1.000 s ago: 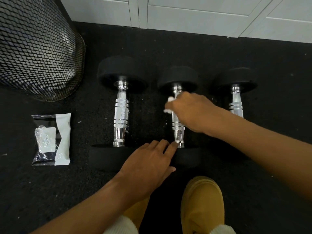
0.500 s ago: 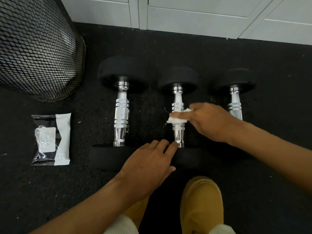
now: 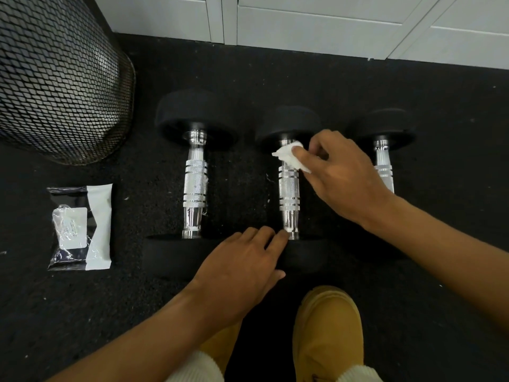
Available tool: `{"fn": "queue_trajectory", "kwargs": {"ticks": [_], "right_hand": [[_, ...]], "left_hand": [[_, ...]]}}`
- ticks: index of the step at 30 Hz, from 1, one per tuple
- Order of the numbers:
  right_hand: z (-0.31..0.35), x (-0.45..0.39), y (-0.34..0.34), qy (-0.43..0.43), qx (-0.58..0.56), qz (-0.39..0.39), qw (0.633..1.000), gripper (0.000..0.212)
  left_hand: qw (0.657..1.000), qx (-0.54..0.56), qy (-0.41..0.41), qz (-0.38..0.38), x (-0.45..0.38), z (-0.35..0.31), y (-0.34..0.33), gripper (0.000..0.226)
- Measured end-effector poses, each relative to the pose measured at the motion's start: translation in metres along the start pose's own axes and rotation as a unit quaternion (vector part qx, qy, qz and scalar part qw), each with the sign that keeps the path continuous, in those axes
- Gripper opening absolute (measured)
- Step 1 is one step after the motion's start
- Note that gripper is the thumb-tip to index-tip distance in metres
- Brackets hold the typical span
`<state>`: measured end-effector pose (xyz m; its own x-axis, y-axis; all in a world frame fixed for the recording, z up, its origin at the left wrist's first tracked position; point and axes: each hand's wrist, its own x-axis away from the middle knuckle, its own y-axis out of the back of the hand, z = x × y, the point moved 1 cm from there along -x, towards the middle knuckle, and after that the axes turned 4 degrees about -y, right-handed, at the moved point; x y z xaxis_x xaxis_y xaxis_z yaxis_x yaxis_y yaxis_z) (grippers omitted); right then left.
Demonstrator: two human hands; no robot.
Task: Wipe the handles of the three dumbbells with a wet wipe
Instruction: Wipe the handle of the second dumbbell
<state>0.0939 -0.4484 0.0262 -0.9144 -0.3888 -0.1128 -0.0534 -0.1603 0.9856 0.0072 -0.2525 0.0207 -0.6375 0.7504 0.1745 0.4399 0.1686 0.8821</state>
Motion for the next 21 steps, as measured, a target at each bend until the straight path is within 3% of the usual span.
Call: {"fn": "queue_trajectory", "kwargs": {"ticks": [5, 9, 12, 15, 17, 21], "right_hand": [[0.000, -0.007, -0.020, -0.005, -0.072, 0.031, 0.997, 0.037], [0.001, 0.002, -0.021, -0.030, -0.193, 0.021, 0.980, 0.026], [0.005, 0.026, -0.009, -0.017, -0.289, 0.119, 0.950, 0.027], [0.007, 0.044, -0.004, -0.068, -0.360, 0.257, 0.894, 0.027], [0.004, 0.045, -0.005, -0.095, -0.364, 0.301, 0.876, 0.027], [0.009, 0.040, 0.003, -0.005, -0.284, 0.268, 0.921, 0.028]], "left_hand": [[1.000, -0.006, 0.000, -0.007, 0.001, 0.000, -0.001, 0.059], [1.000, -0.012, -0.001, -0.005, 0.001, 0.001, -0.001, 0.059], [1.000, -0.011, -0.001, -0.003, 0.002, 0.001, 0.000, 0.059], [1.000, -0.011, -0.003, -0.002, 0.000, 0.000, 0.001, 0.057], [1.000, -0.010, -0.002, -0.005, 0.000, -0.001, 0.002, 0.055], [1.000, -0.009, -0.001, -0.004, 0.000, -0.001, 0.001, 0.055]]}}
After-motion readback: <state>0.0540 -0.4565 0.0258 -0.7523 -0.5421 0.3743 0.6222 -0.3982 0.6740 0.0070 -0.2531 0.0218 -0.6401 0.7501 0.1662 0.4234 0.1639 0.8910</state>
